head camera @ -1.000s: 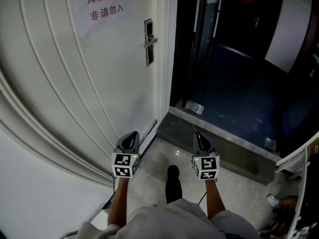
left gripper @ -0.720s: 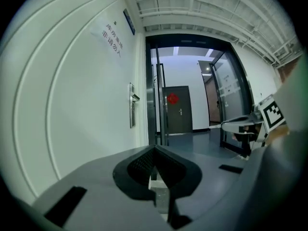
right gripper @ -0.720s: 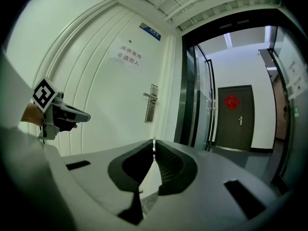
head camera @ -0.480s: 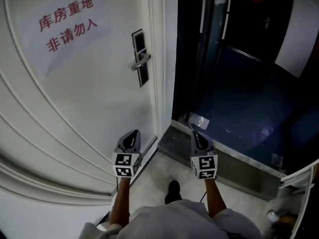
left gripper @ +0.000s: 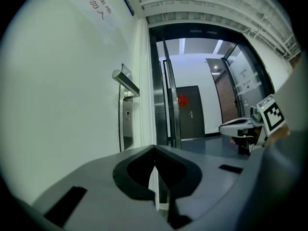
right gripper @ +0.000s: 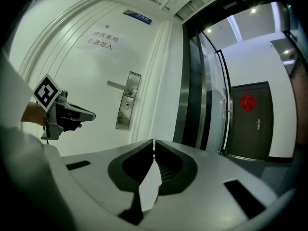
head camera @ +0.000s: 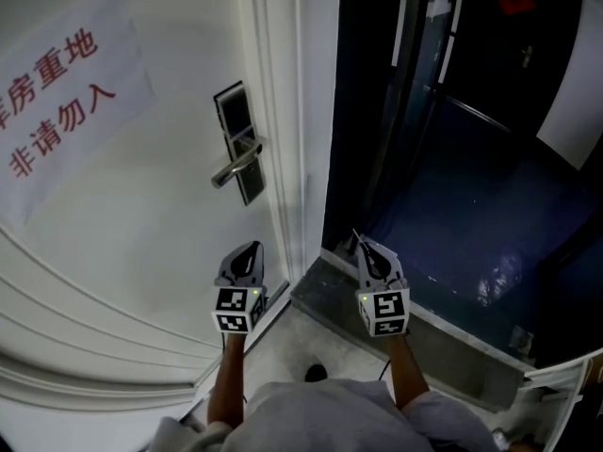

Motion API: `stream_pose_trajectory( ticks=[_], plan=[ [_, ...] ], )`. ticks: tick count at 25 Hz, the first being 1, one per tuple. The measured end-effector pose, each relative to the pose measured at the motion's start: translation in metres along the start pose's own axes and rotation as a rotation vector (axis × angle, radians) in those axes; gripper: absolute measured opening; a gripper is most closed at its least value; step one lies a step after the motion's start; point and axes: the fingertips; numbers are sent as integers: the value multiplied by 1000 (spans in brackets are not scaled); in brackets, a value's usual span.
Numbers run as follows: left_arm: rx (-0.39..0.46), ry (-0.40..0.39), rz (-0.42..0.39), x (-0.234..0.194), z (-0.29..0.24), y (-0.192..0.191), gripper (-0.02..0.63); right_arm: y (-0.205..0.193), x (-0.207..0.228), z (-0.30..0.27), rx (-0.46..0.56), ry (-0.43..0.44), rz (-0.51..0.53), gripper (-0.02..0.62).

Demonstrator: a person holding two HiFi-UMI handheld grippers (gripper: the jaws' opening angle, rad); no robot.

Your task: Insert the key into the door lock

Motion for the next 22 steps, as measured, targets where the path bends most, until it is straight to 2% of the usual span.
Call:
stream_pose_trajectory(
  ticks=[10, 22],
  plan=[
    [-58, 44, 8, -1, -30, -18, 17, -29, 18, -31, -47, 61, -26, 29],
    [-55, 66, -3, -23, -32, -21, 17, -31, 14, -48, -42, 62, -19, 29]
  ],
)
Point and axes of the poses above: the fingertips, and each gripper's own axes: z backward along the fingers, x to its right, y out of its top, and after that the axes turned 1 degree about -z, right-handed
